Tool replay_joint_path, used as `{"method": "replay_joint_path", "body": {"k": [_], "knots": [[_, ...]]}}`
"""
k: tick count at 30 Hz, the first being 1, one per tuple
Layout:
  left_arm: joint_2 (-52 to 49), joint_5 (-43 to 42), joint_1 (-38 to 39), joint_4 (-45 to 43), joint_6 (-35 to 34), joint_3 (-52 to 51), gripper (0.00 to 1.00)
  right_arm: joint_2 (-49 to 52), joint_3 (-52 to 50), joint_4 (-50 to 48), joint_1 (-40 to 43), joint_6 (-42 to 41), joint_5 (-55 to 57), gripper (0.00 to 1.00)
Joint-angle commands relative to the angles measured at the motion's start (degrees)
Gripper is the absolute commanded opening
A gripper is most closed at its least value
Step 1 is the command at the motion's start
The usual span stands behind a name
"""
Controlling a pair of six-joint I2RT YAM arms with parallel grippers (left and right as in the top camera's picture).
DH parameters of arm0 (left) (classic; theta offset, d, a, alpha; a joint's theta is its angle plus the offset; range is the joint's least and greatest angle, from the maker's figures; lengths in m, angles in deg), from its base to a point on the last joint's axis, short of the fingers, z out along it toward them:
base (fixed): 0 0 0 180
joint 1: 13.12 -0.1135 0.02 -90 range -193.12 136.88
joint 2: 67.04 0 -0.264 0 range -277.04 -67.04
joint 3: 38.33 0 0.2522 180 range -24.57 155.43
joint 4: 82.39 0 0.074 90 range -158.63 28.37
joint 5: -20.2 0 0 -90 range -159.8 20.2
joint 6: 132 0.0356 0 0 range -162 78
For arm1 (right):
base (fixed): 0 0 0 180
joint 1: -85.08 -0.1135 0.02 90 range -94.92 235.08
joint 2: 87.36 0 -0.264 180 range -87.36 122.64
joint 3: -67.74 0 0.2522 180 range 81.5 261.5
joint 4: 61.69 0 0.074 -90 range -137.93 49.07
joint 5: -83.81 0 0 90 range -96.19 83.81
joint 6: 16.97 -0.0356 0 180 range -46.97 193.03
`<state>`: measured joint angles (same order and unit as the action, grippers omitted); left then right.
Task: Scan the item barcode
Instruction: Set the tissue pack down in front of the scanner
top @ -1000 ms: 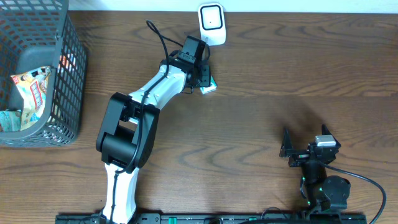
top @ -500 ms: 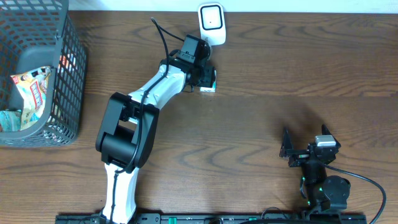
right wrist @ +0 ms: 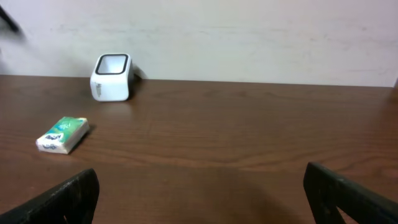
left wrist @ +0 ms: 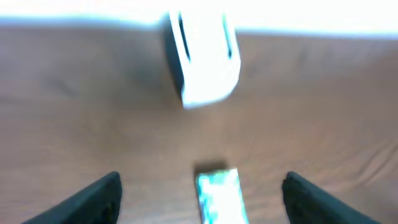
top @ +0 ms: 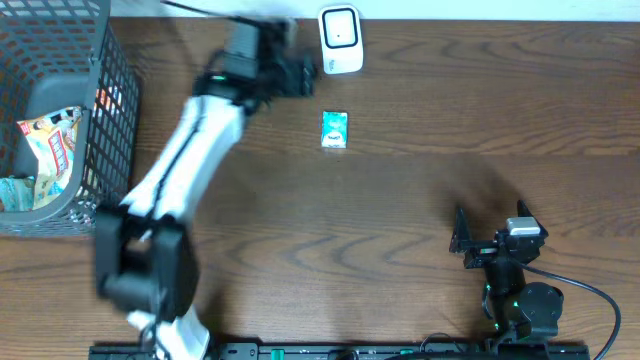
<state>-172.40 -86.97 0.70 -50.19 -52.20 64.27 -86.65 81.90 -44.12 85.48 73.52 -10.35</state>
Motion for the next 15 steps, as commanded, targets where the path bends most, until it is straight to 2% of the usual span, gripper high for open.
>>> {"method": "replay_joint_path", "body": {"k": [1,8,15], "knots": [[8.24,-0.11,-4.66,-1.49,0.57,0.44,0.85,-0.33,-0.09,0.26,-0.46,-0.02,0.20,0.99],[19.58,-0.13,-19.93,-9.84,0.55,0.44,0.86,-0.33,-0.09,0.24,-0.46,-0.02,0.20,0.99],[21.11,-0.09,-38.03,-8.83,0.57,0.42,0.86,-0.33,-0.09,0.26,-0.46,-0.02,0.20,0.99]]}}
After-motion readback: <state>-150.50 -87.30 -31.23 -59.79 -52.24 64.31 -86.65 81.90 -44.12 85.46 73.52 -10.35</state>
